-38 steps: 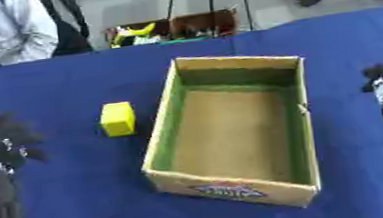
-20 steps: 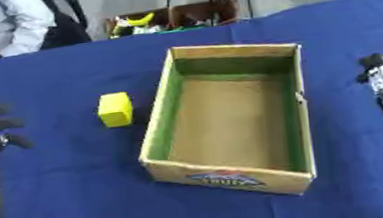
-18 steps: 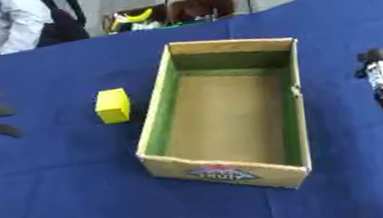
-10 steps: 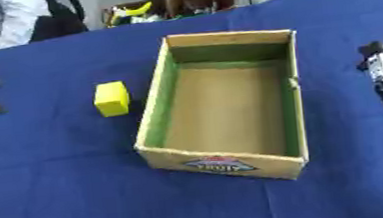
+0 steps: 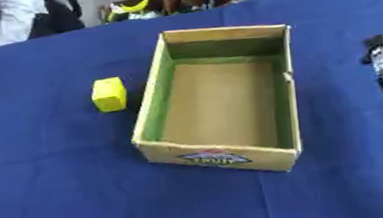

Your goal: Pick up objects on the table and place them in the box.

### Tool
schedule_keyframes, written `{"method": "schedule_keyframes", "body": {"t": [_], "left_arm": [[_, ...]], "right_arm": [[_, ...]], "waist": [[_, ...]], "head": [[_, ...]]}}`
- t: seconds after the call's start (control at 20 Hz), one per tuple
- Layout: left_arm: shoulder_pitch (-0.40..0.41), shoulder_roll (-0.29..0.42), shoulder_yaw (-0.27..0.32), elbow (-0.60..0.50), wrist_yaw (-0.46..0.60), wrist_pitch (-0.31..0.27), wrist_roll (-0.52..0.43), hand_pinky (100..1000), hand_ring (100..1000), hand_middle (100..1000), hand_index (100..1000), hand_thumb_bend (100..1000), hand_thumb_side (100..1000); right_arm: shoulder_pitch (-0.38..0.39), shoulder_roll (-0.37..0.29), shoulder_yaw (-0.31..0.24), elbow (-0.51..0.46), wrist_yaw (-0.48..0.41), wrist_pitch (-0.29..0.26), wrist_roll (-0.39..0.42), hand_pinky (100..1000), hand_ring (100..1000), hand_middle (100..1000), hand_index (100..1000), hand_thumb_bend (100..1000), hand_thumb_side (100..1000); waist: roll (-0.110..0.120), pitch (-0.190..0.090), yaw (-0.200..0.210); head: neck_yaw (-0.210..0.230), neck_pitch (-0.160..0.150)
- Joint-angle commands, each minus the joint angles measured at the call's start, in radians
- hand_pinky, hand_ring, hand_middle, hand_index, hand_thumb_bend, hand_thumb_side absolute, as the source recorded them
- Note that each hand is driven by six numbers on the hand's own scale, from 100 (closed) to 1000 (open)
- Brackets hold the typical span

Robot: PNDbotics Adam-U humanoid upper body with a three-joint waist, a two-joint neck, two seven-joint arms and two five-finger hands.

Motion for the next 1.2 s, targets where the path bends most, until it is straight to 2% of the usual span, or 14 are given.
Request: {"method": "schedule_keyframes", "body": {"t": [0.05,0.2,0.4,0.65,0.7,0.8,1.2], "left_arm": [[-0.025,0.106,-0.007,0.047,-0.046,-0.001,-0.042,638,823,877,1000,452,987],[-0.056,0.162,-0.028,0.112,-0.092,-0.027,-0.088,679,848,897,1000,474,946],[-0.105,0.231,-0.074,0.215,-0.157,-0.071,-0.152,713,873,929,1000,562,898],[-0.189,0.268,-0.122,0.345,-0.233,-0.142,-0.232,737,892,953,1000,658,843],[-0.207,0.277,-0.128,0.372,-0.248,-0.154,-0.249,740,894,952,1000,699,848],[-0.245,0.285,-0.137,0.425,-0.275,-0.176,-0.281,739,894,947,1000,723,843],[-0.407,0.254,-0.163,0.614,-0.289,-0.222,-0.403,726,895,958,1000,647,781]], "right_arm": [[-0.002,-0.013,-0.001,-0.008,0.003,-0.002,0.001,901,972,535,724,100,754],[0.002,-0.017,0.002,-0.006,0.003,-0.003,0.005,901,972,535,724,100,755],[0.005,-0.027,0.007,-0.003,0.003,-0.003,0.011,901,972,535,724,100,755],[0.003,-0.044,0.011,0.001,0.001,-0.003,0.017,901,972,535,724,100,758],[0.002,-0.047,0.013,0.001,0.0,-0.004,0.019,901,972,535,724,100,756],[-0.001,-0.053,0.015,0.002,-0.002,-0.004,0.022,900,972,535,724,100,756],[-0.014,-0.06,0.027,-0.006,-0.009,-0.011,0.034,899,970,535,723,100,762]], "waist": [[0.0,-0.024,-0.001],[0.007,-0.027,-0.009],[0.016,-0.027,-0.026],[0.025,-0.021,-0.042],[0.027,-0.019,-0.047],[0.029,-0.016,-0.055],[0.032,-0.012,-0.087]], "head": [[0.01,0.015],[0.018,0.015],[0.029,0.004],[0.037,-0.013],[0.04,-0.015],[0.044,-0.019],[0.069,-0.029]]}}
